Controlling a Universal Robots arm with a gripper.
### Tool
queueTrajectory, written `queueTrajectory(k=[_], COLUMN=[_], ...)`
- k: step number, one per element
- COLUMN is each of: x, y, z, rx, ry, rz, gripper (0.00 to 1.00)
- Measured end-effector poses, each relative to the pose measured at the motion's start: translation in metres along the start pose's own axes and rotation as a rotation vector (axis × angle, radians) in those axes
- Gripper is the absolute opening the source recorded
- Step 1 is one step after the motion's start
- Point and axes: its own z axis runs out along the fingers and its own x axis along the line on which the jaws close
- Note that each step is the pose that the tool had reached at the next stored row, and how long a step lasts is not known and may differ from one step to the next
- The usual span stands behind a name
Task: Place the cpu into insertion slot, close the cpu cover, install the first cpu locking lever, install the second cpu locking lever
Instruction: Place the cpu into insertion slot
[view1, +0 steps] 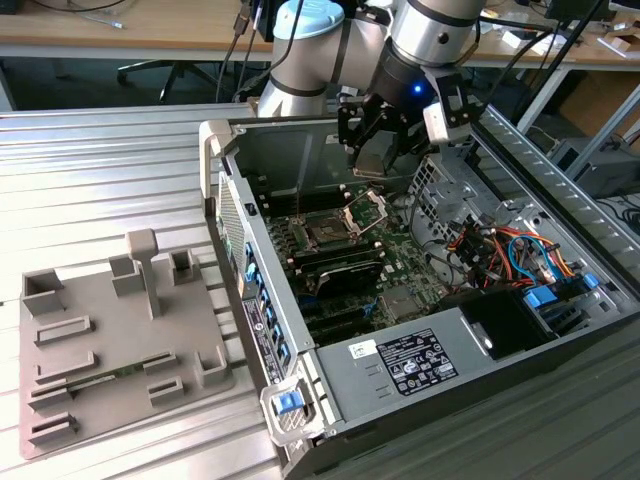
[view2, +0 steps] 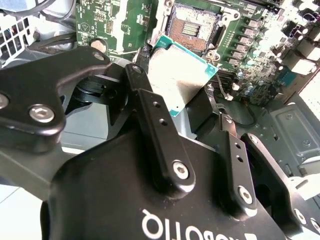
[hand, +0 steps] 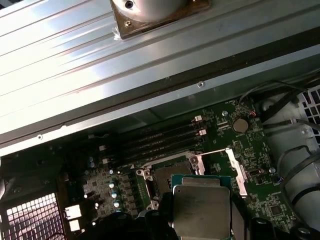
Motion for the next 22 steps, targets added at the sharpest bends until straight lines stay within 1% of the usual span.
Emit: queueTrajectory(k=[8, 13, 22], x=[0.0000, 0.0000, 0.0000], y=[0.0000, -0.0001, -0.0001], z=[0.0004, 0.0006, 0.0010], rx=[-0.0007, -0.0014, -0.0022], ry=[-0.0034, -0.0065, -0.0103], rz=[0.038, 0.071, 0.115], gripper=[0.55, 0.55, 0.55])
